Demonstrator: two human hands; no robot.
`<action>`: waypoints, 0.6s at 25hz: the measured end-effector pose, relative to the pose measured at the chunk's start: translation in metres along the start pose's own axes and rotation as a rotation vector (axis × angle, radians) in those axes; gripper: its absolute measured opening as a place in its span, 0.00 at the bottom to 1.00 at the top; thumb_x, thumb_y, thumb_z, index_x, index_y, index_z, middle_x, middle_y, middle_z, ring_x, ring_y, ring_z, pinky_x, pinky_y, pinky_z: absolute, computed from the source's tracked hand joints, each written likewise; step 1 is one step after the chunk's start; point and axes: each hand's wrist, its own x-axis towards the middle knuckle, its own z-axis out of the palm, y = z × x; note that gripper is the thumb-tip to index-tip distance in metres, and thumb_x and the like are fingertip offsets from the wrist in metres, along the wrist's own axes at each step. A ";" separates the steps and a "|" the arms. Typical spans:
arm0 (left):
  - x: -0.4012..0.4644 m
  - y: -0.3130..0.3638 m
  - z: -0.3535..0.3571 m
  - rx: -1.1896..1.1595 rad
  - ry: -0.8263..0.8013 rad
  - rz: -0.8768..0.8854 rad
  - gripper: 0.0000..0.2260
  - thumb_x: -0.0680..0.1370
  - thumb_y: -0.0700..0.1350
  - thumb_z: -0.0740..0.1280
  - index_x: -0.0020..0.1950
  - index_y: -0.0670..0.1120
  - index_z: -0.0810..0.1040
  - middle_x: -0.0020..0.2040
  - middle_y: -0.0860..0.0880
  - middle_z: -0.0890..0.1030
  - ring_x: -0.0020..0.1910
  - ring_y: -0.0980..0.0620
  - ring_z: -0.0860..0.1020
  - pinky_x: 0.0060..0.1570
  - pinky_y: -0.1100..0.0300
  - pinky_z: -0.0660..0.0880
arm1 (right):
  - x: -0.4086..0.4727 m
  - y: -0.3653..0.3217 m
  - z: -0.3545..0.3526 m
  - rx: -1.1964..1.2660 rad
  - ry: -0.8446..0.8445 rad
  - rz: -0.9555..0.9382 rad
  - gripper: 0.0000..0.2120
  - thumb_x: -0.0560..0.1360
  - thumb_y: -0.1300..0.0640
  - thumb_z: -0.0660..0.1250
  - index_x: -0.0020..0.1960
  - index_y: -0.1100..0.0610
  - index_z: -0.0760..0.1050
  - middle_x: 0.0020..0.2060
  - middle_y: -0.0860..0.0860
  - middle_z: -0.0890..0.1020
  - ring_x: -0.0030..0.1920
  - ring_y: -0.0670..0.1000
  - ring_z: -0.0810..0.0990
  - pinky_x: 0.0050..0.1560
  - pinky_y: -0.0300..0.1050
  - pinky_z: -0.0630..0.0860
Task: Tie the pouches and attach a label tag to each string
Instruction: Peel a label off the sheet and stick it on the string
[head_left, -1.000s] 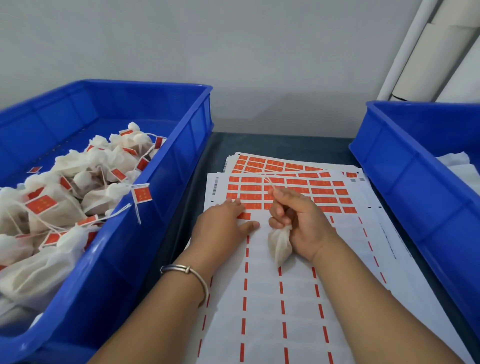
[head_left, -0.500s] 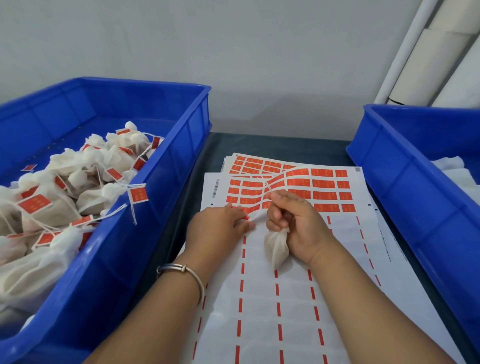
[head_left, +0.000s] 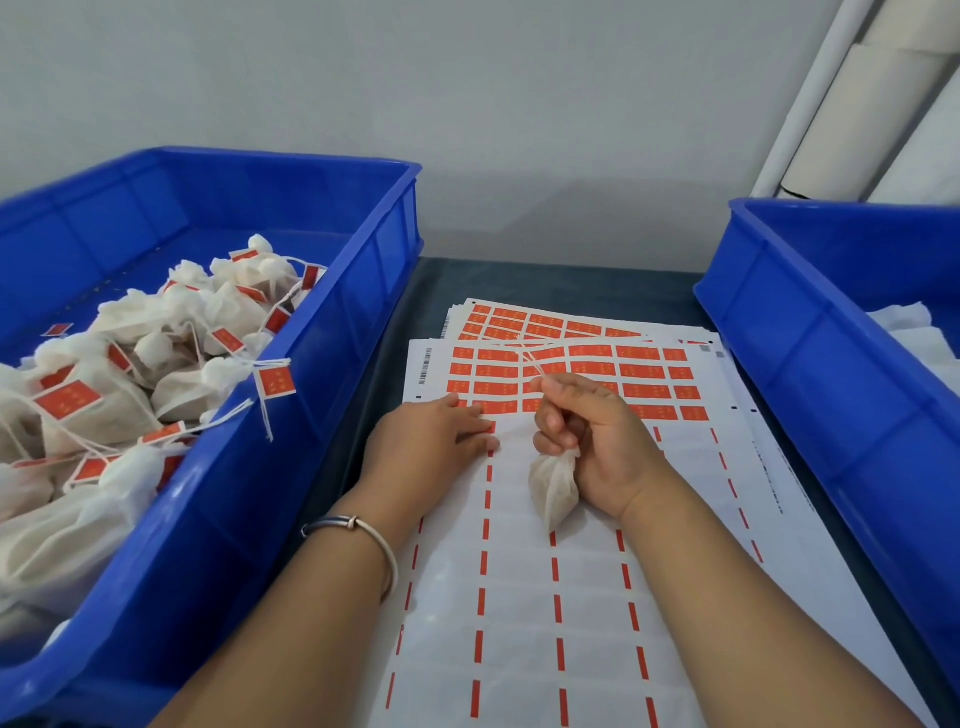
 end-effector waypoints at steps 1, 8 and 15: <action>0.001 0.001 0.001 0.021 -0.010 -0.007 0.18 0.79 0.58 0.58 0.69 0.59 0.69 0.72 0.59 0.66 0.73 0.56 0.60 0.67 0.51 0.67 | 0.000 0.000 0.000 0.001 0.002 0.000 0.11 0.75 0.56 0.65 0.39 0.56 0.83 0.26 0.51 0.76 0.23 0.46 0.68 0.26 0.36 0.69; 0.003 0.001 0.004 0.029 0.035 -0.063 0.19 0.78 0.62 0.57 0.65 0.59 0.74 0.68 0.57 0.71 0.60 0.52 0.75 0.55 0.57 0.74 | -0.001 0.000 0.000 0.012 0.007 -0.003 0.07 0.70 0.55 0.68 0.38 0.56 0.83 0.25 0.51 0.76 0.23 0.45 0.68 0.25 0.36 0.69; 0.000 -0.001 0.000 -0.023 0.069 -0.017 0.16 0.78 0.59 0.59 0.62 0.57 0.77 0.62 0.57 0.77 0.57 0.54 0.76 0.56 0.60 0.74 | -0.001 0.000 -0.001 0.031 0.011 -0.001 0.07 0.67 0.53 0.69 0.37 0.56 0.83 0.26 0.51 0.76 0.23 0.46 0.68 0.25 0.36 0.69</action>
